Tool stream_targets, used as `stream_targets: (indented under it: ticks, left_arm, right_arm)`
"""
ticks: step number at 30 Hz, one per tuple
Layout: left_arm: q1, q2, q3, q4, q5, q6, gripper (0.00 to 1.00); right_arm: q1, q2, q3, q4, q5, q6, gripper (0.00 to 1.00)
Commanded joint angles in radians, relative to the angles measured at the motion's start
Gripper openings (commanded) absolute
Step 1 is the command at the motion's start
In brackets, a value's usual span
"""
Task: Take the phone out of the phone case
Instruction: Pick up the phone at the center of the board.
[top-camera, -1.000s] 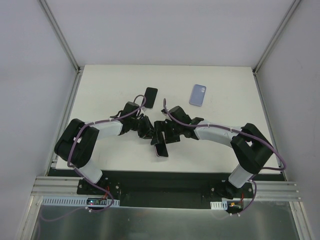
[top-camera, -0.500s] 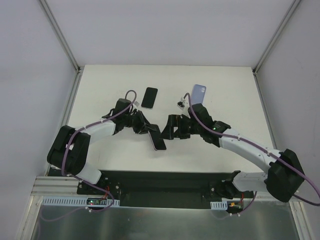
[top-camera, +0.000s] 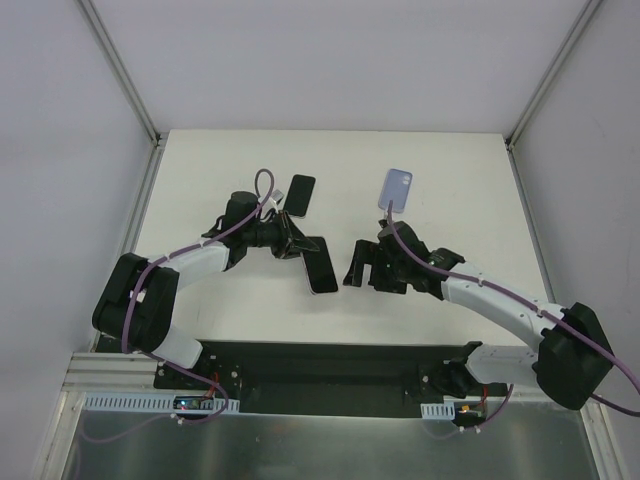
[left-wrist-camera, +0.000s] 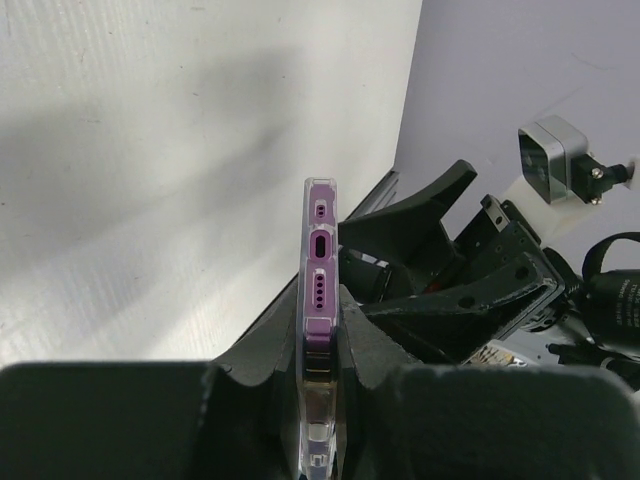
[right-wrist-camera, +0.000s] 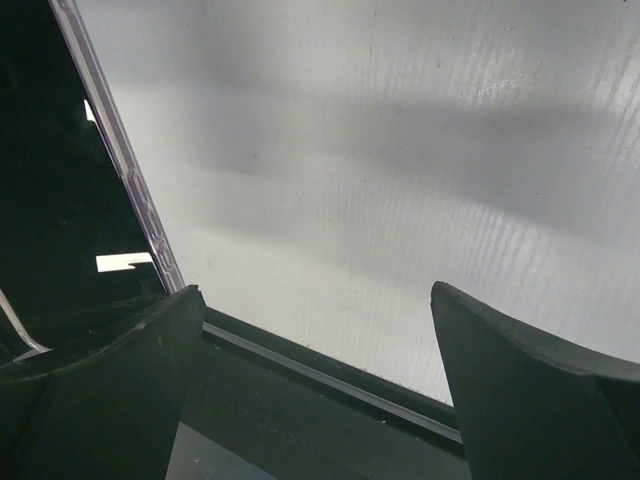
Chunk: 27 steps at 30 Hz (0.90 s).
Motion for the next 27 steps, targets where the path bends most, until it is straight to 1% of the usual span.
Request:
stream_targets:
  ticks: [1, 11, 14, 17, 21, 25, 27]
  left_arm:
    - [0.011, -0.037, 0.004, 0.108, 0.072, -0.034, 0.0]
    - [0.012, -0.029, 0.004, 0.124, 0.082, -0.042, 0.0]
    - [0.012, -0.025, 0.006, 0.124, 0.083, -0.042, 0.0]
    - [0.012, -0.026, 0.006, 0.127, 0.086, -0.042, 0.0]
    - [0.012, -0.034, 0.011, 0.131, 0.091, -0.045, 0.0]
    - [0.012, -0.048, 0.011, 0.131, 0.092, -0.046, 0.0]
    - [0.012, -0.051, 0.007, 0.127, 0.095, -0.043, 0.0]
  right_arm:
    - [0.002, -0.004, 0.028, 0.002, 0.011, 0.002, 0.98]
    - [0.039, -0.073, 0.017, 0.068, 0.035, -0.021, 0.99]
    - [0.05, -0.085, 0.026, 0.053, 0.057, -0.033, 0.99]
    - [0.056, -0.064, 0.051, 0.013, 0.094, -0.044, 0.99]
    - [0.062, 0.005, 0.08, -0.044, 0.118, -0.038, 0.99]
    - [0.076, 0.065, 0.124, -0.122, 0.179, -0.052, 0.99]
    - [0.091, 0.089, 0.143, -0.13, 0.192, -0.063, 0.99]
